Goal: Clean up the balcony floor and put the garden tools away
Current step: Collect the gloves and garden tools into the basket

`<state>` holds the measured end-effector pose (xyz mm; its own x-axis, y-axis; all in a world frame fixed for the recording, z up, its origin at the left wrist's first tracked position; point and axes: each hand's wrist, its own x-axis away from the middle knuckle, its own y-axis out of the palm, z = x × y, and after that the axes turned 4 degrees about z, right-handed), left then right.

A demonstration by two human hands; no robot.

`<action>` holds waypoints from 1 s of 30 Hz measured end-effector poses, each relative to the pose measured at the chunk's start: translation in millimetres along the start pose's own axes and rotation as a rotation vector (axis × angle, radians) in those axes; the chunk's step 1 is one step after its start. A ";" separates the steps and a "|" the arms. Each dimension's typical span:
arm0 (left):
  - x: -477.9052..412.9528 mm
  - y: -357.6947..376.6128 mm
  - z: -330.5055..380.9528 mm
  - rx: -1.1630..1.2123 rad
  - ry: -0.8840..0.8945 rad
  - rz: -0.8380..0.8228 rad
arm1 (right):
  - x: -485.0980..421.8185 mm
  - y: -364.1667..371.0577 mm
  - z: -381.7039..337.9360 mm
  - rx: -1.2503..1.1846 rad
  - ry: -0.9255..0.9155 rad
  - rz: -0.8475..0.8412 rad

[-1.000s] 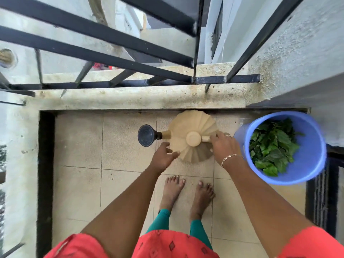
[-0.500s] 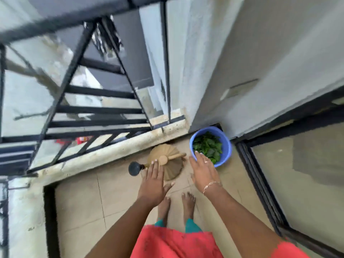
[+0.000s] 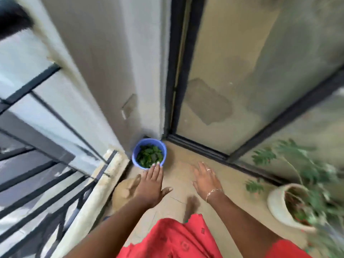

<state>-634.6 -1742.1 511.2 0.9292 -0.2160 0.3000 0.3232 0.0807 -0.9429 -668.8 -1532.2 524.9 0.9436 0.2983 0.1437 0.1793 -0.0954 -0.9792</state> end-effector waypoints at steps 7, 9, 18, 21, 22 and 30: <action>-12.7 18.4 92.1 -0.198 0.419 -0.004 | 143.0 7.5 42.0 -0.115 0.505 0.049; -12.4 29.2 125.7 -0.243 0.541 -0.009 | 187.0 7.8 58.7 -0.103 0.638 0.027; 20.3 59.3 309.2 -0.333 0.964 -0.042 | 376.8 24.6 118.8 -0.106 1.169 0.120; 50.5 74.8 373.1 -0.335 1.081 -0.070 | 431.9 27.0 126.7 -0.127 1.286 0.183; 61.2 79.6 393.2 -0.336 1.120 -0.080 | 450.1 30.6 128.7 -0.129 1.319 0.194; 137.7 101.9 525.7 -0.389 1.326 -0.117 | 585.8 41.6 152.1 -0.101 1.521 0.270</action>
<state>-379.4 -1252.1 532.6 -0.0330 -0.9737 0.2255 0.1124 -0.2278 -0.9672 -150.9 -1216.9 546.5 0.3219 -0.9461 0.0369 -0.0786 -0.0655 -0.9947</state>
